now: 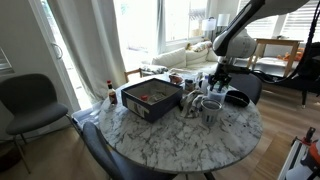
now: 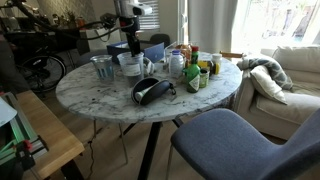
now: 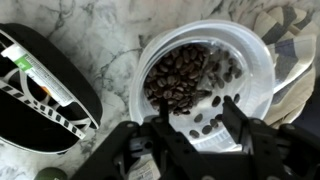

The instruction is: Pick up the clear cup with beans in it and put it on the table

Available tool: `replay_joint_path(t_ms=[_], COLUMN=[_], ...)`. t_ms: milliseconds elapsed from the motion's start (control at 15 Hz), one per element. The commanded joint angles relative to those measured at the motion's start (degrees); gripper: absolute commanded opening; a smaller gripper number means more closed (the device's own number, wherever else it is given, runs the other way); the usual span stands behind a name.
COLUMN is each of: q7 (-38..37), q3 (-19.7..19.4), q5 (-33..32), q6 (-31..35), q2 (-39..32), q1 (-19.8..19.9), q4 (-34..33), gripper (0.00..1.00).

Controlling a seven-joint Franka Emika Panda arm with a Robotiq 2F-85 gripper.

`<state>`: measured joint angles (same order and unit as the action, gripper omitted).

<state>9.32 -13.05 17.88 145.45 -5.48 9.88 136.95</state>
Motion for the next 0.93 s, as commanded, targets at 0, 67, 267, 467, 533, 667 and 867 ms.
replay_joint_path(t_ms=[0, 67, 267, 467, 533, 667, 867], q7=[1.0, 1.3, 1.8, 2.4, 2.4, 1.7, -0.3], q3=[1.5, 1.7, 2.1, 2.2, 2.2, 1.9, 1.2], q5=[3.0, 3.6, 5.3, 7.0, 7.3, 7.0, 3.7], q6=[-0.5, -0.8, -1.6, -2.7, -3.0, -4.0, -5.5], q2=[-2.9, -2.8, -2.6, -2.4, -2.4, -2.0, 0.5], q1=[1.8, 1.9, 2.3, 2.8, 3.0, 3.3, 3.3], q4=[-1.8, -1.9, -2.4, -2.7, -2.8, -2.9, -2.6], gripper=[0.40, 0.36, 0.10, 0.00, 0.00, 0.01, 0.01])
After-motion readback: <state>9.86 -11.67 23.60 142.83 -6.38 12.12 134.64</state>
